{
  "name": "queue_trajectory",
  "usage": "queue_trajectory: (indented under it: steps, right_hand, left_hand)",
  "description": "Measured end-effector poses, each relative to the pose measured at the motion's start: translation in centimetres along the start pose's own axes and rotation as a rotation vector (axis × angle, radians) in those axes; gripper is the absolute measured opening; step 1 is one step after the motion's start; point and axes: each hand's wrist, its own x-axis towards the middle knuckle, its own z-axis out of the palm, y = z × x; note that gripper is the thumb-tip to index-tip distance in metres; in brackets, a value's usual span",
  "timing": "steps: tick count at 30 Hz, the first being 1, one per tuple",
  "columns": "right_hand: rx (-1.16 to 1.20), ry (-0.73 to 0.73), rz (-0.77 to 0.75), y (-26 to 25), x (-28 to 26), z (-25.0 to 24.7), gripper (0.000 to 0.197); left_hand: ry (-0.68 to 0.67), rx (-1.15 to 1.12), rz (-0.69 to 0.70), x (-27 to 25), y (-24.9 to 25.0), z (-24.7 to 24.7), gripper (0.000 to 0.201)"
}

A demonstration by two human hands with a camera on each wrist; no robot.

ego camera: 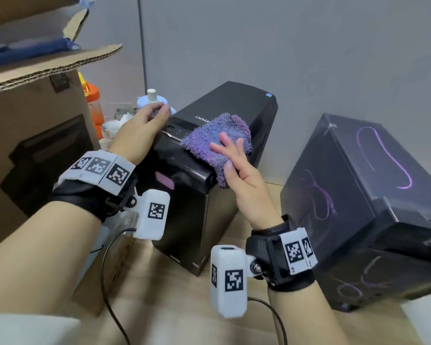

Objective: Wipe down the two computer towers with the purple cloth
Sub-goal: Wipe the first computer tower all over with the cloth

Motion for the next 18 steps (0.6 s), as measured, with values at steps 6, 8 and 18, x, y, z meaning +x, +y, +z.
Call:
queue_trajectory:
  steps: [6,8,18]
  right_hand:
    - [0.05,0.092,0.012,0.0,0.1,-1.7,0.032]
    - [0.056,0.123,0.032,0.0,-0.1,-2.8,0.029]
    - [0.112,0.259,0.102,0.3,-1.4,-8.9,0.03]
  left_hand:
    - [-0.066,-0.193,0.037,-1.4,0.7,1.7,0.103]
    - [-0.076,-0.243,0.04,-2.1,1.2,2.6,0.107]
    - [-0.071,-0.217,0.075,-7.2,4.6,8.3,0.099]
